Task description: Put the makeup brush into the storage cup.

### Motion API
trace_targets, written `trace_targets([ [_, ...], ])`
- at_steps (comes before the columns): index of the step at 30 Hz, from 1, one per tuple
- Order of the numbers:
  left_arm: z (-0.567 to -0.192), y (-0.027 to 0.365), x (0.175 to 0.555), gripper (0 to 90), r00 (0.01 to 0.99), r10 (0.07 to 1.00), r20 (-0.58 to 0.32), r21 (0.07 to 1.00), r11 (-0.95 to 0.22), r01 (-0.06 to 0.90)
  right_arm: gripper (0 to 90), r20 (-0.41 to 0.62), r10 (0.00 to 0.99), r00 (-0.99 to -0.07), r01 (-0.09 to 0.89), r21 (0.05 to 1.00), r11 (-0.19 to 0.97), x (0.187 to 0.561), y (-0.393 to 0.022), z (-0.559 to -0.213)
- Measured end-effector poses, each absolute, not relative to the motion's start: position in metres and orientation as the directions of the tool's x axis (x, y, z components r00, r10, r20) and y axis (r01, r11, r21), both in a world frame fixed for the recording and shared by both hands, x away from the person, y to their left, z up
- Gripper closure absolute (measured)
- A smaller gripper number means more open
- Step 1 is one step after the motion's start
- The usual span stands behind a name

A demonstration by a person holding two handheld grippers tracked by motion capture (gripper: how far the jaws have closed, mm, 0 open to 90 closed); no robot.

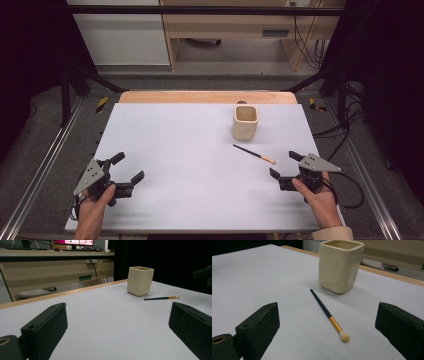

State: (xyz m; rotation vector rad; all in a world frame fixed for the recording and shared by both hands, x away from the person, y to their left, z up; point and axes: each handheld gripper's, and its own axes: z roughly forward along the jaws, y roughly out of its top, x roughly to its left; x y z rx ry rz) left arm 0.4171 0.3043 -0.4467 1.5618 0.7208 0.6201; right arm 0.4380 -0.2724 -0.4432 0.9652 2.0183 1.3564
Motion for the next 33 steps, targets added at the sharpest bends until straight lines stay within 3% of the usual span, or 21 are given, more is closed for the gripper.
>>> trace_targets([
  [15, -0.447, 0.304, 0.416, 1.3, 0.66, 0.752, -0.011, 0.993, -0.071, 0.097, 6.3, -0.123, 0.7, -0.703, 0.27, 0.865, 0.423, 0.459, -0.264, -0.373],
  [33, -0.447, 0.305, 0.416, 1.4, 0.662, 0.749, -0.011, 0.992, -0.076, 0.102, 9.6, -0.154, 0.627, -0.764, 0.306, 0.768, 0.562, 0.495, -0.241, -0.368],
])
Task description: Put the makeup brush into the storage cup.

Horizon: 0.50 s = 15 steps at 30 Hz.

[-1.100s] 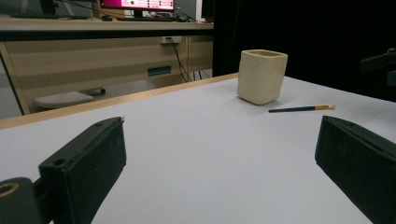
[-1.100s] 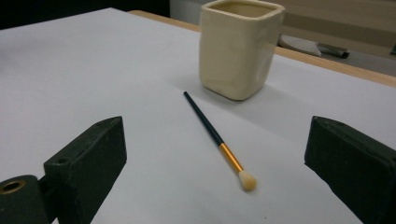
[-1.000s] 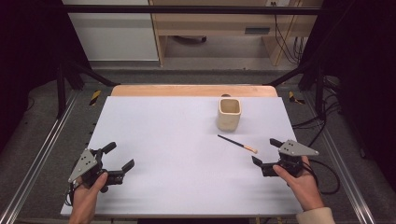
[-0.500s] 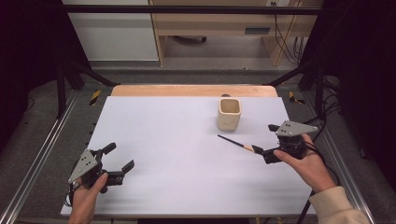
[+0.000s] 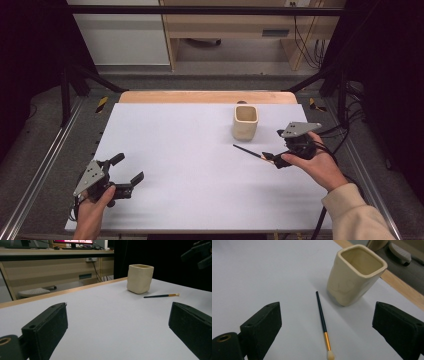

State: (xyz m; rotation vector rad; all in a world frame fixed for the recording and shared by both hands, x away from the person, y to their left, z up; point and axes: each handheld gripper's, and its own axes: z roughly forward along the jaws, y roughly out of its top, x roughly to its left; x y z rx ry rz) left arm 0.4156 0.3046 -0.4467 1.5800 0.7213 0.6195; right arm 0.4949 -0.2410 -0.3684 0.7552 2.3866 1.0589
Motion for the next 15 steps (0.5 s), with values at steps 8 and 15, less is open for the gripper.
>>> trace_targets([
  [8, -0.447, 0.305, 0.416, 1.4, 0.668, 0.744, -0.006, 0.991, -0.085, 0.104, 10.8, -0.139, 0.604, -0.785, 0.336, 0.724, 0.602, 0.521, -0.225, -0.39],
  [15, -0.448, 0.304, 0.417, 1.4, 0.671, 0.742, -0.008, 0.991, -0.086, 0.107, 8.9, -0.131, 0.603, -0.787, 0.348, 0.713, 0.609, 0.529, -0.22, -0.397],
])
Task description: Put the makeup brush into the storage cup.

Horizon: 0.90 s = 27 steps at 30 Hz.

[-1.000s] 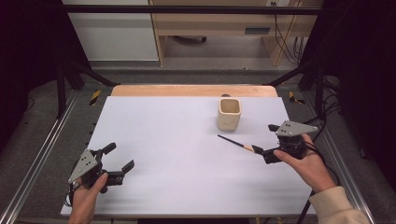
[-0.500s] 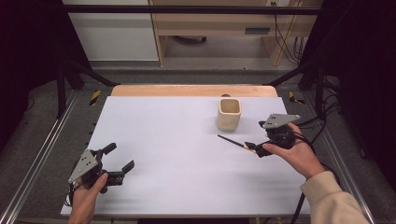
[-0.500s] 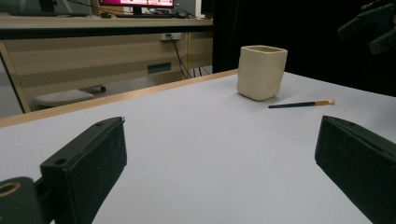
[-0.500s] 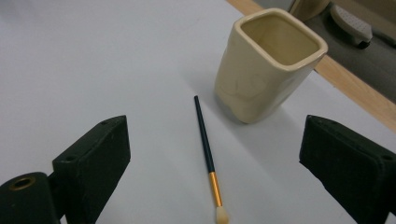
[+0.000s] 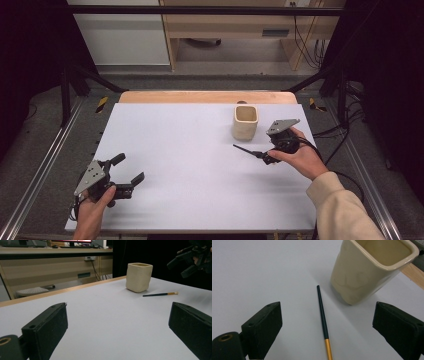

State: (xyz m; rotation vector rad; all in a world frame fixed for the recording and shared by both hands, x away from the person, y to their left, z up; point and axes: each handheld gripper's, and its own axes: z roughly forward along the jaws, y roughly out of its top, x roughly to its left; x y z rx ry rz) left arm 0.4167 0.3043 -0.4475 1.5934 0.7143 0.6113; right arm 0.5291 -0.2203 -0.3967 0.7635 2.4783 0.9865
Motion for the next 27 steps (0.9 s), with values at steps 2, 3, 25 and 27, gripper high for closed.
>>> trace_targets([
  [2, -0.447, 0.304, 0.417, 1.4, 0.671, 0.742, -0.007, 0.991, -0.086, 0.106, 8.8, -0.126, 0.606, -0.785, 0.358, 0.707, 0.61, 0.53, -0.219, -0.398],
  [3, -0.447, 0.305, 0.416, 1.4, 0.67, 0.742, -0.007, 0.991, -0.086, 0.106, 8.8, -0.132, 0.603, -0.787, 0.354, 0.703, 0.616, 0.531, -0.22, -0.398],
  [25, -0.447, 0.306, 0.417, 1.4, 0.67, 0.742, 0.0, 0.99, -0.094, 0.105, 14.4, -0.127, 0.553, -0.823, 0.407, 0.548, 0.731, 0.547, -0.209, -0.403],
  [27, -0.447, 0.306, 0.417, 1.5, 0.671, 0.742, 0.0, 0.99, -0.095, 0.106, 15.3, -0.122, 0.544, -0.83, 0.41, 0.528, 0.744, 0.547, -0.208, -0.406],
])
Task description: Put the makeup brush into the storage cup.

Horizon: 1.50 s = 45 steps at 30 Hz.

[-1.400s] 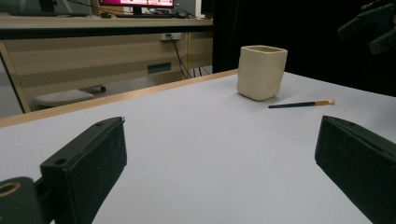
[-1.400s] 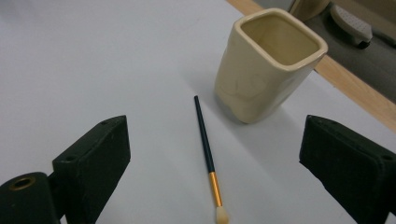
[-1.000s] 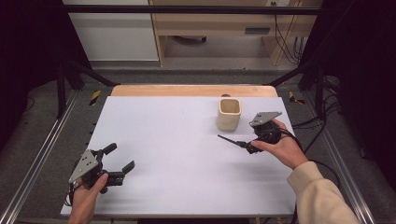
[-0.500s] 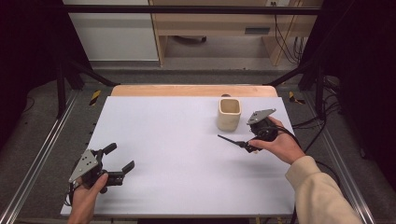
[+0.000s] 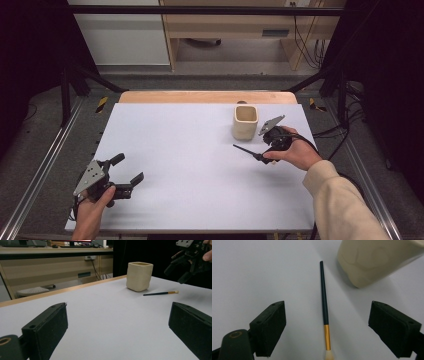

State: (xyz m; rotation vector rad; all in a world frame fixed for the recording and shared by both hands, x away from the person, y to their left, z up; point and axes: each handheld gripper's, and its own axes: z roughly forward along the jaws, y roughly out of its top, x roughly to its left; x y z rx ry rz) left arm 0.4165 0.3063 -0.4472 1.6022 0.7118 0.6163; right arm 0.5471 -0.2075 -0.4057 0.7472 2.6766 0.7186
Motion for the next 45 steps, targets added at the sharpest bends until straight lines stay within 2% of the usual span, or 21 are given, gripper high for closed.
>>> trace_targets([
  [13, -0.448, 0.306, 0.417, 1.5, 0.673, 0.74, 0.003, 0.989, -0.103, 0.109, 18.2, -0.108, 0.529, -0.841, 0.422, 0.48, 0.769, 0.55, -0.203, -0.414],
  [22, -0.448, 0.305, 0.417, 1.6, 0.674, 0.739, 0.002, 0.989, -0.104, 0.11, 28.8, -0.106, 0.518, -0.849, 0.429, 0.433, 0.793, 0.552, -0.2, -0.42],
  [36, -0.448, 0.305, 0.417, 1.7, 0.677, 0.736, 0.005, 0.988, -0.108, 0.111, 37.4, -0.104, 0.516, -0.85, 0.447, 0.374, 0.812, 0.561, -0.199, -0.43],
  [45, -0.449, 0.304, 0.418, 1.7, 0.679, 0.734, 0.012, 0.987, -0.12, 0.112, 47.4, -0.107, 0.521, -0.847, 0.456, 0.355, 0.816, 0.567, -0.203, -0.437],
])
